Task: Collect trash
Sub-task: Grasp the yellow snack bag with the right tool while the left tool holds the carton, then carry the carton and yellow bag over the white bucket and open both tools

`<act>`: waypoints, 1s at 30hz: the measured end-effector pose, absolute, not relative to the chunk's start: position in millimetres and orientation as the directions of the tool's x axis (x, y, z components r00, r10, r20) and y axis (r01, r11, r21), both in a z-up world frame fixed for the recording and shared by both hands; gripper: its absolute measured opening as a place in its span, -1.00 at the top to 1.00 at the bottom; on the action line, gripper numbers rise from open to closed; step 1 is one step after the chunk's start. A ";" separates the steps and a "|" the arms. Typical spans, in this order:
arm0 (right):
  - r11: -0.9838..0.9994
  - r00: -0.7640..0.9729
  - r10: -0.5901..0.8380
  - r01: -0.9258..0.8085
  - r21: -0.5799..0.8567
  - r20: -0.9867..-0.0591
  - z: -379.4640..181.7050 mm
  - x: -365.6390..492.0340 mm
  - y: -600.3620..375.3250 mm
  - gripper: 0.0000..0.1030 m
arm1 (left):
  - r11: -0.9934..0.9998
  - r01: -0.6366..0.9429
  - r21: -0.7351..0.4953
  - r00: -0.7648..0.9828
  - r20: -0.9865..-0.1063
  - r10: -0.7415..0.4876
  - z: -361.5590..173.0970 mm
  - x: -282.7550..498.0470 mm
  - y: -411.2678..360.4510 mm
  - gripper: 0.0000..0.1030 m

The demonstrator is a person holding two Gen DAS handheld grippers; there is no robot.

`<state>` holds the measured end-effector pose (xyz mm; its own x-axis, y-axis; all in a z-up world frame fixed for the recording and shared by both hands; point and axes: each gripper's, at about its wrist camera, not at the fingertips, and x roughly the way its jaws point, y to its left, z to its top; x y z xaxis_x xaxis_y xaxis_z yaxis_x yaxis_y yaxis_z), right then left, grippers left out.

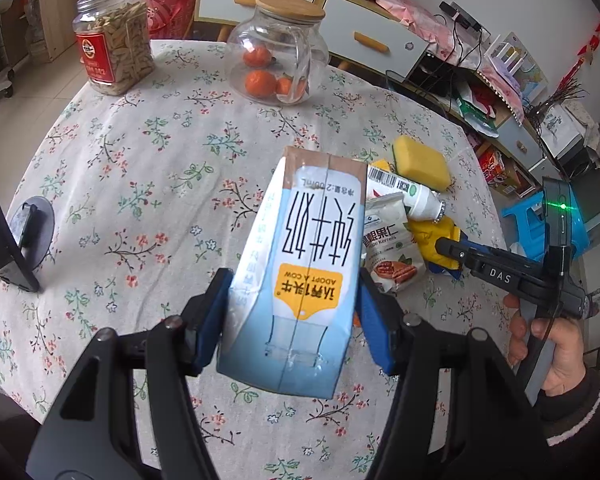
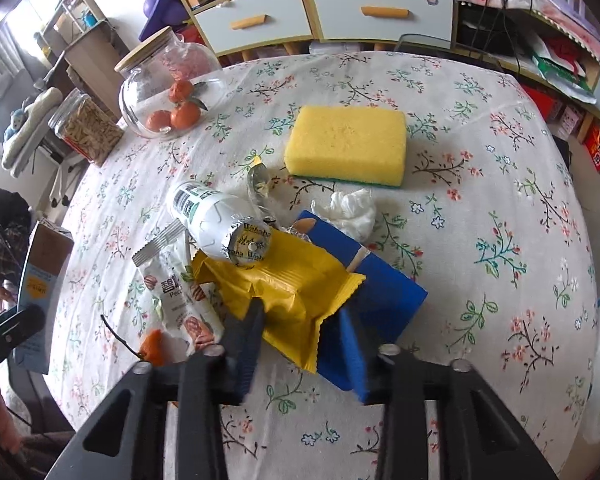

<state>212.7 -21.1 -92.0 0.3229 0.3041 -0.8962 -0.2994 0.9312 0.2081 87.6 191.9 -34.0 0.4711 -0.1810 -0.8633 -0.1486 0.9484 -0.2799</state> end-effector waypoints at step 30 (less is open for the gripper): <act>0.931 0.473 0.362 -0.226 0.287 -0.803 -7.3 161.2 -143.2 0.74 | 0.945 -0.018 -0.325 0.490 -0.827 -0.275 -18.1 113.1 101.0 -0.20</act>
<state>161.2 -143.2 -7.3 0.4726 0.3624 -0.8033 -0.2260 0.9309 0.2870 113.1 101.0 -18.1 0.4903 -0.2752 -0.8270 -0.0180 0.9454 -0.3253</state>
